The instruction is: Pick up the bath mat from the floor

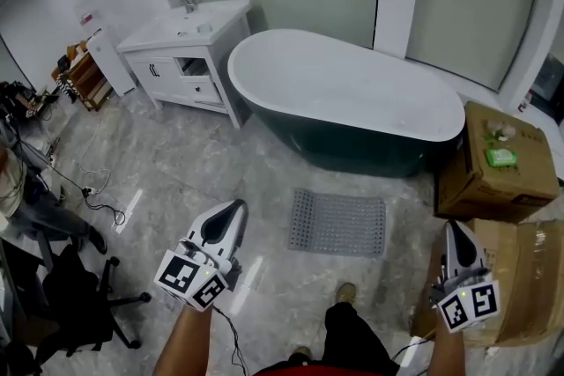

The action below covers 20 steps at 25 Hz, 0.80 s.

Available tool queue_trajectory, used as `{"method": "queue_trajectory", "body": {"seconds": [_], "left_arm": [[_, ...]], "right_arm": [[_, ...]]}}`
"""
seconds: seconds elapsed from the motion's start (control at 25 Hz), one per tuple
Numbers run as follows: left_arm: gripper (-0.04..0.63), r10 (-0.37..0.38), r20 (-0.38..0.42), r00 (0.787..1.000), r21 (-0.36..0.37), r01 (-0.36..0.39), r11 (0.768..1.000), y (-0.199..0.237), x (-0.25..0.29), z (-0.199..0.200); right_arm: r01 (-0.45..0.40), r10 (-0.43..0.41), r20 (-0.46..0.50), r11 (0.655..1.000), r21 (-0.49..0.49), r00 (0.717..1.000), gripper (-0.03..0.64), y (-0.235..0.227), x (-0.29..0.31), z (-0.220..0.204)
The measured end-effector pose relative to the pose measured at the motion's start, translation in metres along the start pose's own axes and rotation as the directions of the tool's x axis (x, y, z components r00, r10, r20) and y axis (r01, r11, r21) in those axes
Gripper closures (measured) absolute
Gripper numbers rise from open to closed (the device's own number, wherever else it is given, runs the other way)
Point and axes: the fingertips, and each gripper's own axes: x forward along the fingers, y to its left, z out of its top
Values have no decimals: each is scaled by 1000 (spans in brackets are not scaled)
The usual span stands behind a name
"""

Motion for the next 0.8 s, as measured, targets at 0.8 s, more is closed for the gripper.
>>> {"method": "queue_trajectory", "body": {"seconds": [0.8], "left_arm": [[581, 63, -229, 971, -86, -85, 993, 75, 184, -178]], "right_arm": [[-26, 40, -245, 998, 57, 969, 612, -120, 178, -152]]}}
